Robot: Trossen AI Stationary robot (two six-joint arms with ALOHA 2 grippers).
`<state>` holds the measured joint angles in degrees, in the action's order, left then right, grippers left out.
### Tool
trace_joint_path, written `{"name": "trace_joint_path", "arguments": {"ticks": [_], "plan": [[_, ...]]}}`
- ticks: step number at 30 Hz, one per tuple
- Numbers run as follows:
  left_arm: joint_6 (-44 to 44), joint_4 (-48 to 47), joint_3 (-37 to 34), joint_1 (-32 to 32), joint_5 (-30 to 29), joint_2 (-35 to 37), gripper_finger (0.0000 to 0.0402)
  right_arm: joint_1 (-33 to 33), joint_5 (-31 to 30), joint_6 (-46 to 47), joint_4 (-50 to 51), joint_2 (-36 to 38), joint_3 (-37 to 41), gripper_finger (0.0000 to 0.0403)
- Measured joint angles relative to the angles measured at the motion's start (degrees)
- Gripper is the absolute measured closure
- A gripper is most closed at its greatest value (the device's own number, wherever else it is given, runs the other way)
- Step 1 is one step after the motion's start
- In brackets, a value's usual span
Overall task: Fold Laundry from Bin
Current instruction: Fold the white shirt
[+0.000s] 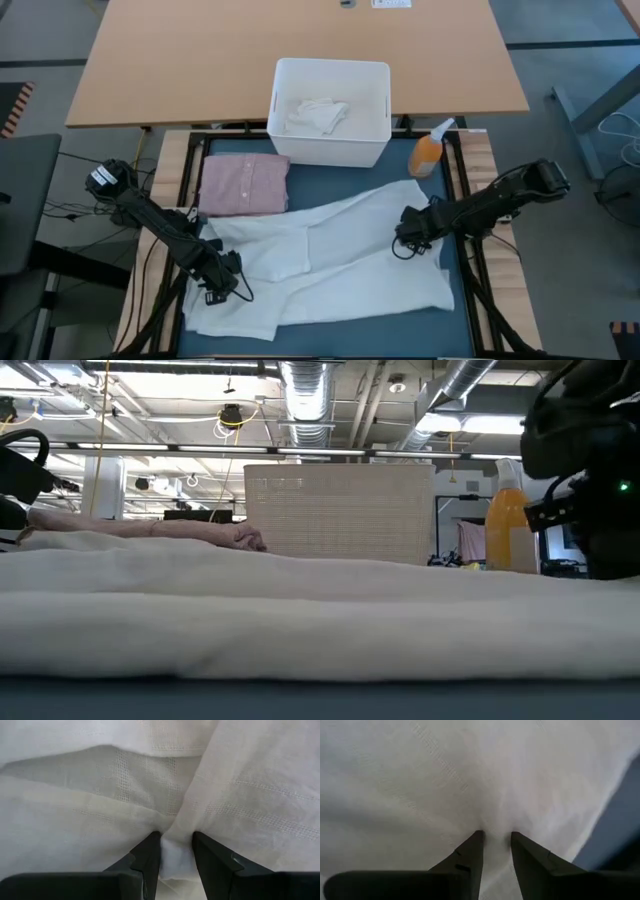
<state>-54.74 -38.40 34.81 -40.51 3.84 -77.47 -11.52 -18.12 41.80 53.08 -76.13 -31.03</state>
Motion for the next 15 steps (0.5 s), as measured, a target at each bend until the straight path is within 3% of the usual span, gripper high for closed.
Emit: {"name": "trace_joint_path", "arguments": {"ticks": [6,15], "plan": [[-0.41,-0.44,0.03,0.0,0.24,0.0,0.0292,3.44,-4.37,2.67,7.79,-1.79,-4.02,0.03],[-1.63,-1.42,0.04,0.0,0.0,0.0,0.0292,2.98,0.24,-2.18,20.23,-1.39,-18.19,0.0306]]}}
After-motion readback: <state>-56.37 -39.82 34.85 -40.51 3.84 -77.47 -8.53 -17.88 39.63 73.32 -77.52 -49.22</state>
